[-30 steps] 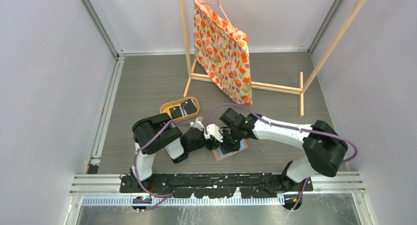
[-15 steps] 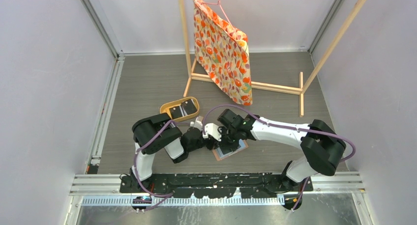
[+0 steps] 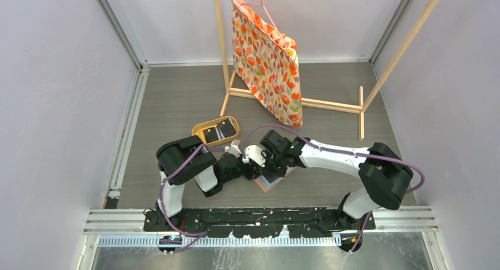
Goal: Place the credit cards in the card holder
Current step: Insert the credit card into the card holder.
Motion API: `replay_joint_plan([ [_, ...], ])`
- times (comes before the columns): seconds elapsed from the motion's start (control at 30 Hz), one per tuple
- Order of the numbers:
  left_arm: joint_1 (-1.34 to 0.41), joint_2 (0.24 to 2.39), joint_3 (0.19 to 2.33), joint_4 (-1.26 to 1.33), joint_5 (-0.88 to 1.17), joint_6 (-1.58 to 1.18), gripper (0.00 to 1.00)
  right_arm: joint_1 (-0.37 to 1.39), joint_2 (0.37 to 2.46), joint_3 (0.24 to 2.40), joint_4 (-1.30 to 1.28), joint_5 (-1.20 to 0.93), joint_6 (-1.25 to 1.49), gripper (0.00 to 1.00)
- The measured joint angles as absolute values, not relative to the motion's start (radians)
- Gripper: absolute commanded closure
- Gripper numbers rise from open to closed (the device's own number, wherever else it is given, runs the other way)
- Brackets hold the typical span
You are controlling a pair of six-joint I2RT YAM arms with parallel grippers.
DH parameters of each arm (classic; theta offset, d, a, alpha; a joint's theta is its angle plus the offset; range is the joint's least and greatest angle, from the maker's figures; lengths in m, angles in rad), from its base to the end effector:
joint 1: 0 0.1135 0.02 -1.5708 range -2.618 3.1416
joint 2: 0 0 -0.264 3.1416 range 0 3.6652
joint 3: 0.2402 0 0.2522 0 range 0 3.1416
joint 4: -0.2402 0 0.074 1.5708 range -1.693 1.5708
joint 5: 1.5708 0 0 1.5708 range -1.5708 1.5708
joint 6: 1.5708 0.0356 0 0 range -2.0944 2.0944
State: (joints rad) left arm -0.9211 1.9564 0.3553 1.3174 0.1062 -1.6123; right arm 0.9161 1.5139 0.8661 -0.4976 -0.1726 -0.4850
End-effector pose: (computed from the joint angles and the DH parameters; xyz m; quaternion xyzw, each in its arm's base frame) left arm 0.1645 -0.2227 0.0808 -0.2406 0.7624 -0.5844 0.1389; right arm 0.1666 0.2270 0.1777 -0.6417 0.7328 0.1273 0.1874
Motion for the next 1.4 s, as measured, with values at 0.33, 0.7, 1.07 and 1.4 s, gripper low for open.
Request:
replay_joint_plan([
  [0.33,-0.912,1.929,0.315,1.327,0.106,-1.605,0.67,0.881,1.527,0.875,-0.501,-0.131,-0.446,0.92],
  [0.7,-0.907,1.902,0.285,1.328,0.107,-1.589,0.66,0.823,1.534,0.886,-0.496,-0.144,-0.397,0.9],
  [1.07,-0.903,1.823,0.226,1.271,0.099,-1.544,0.82,0.775,1.52,0.922,-0.506,-0.366,-0.306,0.89],
  [1.4,-0.903,1.889,0.203,1.369,0.089,-1.549,0.91,0.775,1.654,0.974,-0.471,-0.38,-0.157,0.9],
])
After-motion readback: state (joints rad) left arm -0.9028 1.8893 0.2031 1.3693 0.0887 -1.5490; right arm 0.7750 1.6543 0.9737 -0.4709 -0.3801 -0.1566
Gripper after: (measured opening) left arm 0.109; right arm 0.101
